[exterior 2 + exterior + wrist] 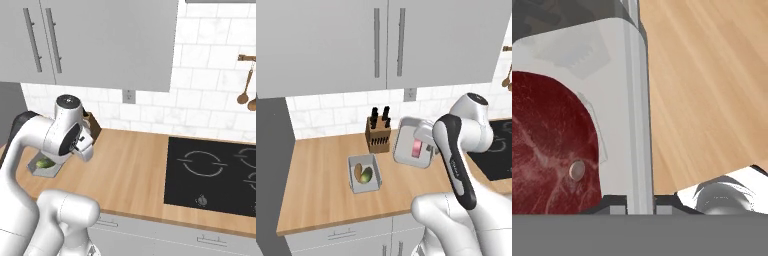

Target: Take the meat container that has the steak and place it on the second highest rack of the freezer. Then take the vegetable container that has the sweet potato and cucumber and place it on the highest rack of the freezer.

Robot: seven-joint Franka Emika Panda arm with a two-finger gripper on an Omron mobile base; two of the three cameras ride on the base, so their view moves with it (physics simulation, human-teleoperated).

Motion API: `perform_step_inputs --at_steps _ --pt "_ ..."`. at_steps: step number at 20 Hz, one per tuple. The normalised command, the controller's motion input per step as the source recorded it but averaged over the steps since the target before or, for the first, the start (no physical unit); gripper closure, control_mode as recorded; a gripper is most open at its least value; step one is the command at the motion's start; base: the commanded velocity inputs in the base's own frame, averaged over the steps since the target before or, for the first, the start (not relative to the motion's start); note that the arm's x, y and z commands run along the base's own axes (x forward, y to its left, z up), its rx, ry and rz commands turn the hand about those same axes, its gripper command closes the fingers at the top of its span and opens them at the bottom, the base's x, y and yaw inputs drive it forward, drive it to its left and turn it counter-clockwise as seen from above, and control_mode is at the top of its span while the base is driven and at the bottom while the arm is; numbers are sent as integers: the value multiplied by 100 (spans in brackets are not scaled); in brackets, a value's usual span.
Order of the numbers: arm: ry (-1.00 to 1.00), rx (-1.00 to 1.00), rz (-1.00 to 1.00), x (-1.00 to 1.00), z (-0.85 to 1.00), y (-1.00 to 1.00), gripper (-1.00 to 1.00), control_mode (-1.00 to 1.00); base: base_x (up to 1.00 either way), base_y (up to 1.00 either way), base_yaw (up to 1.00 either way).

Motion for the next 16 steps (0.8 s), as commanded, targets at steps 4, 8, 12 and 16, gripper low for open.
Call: perform_step_inputs --at_steps 4,8,12,16 --pt "-1 0 4 -12 0 0 100 100 -15 0 6" --pt "0 0 0 0 0 0 100 100 -73 23 36" --pt "0 0 0 0 0 0 100 100 -65 39 43" --pt "0 0 0 0 0 0 100 100 -62 40 45"
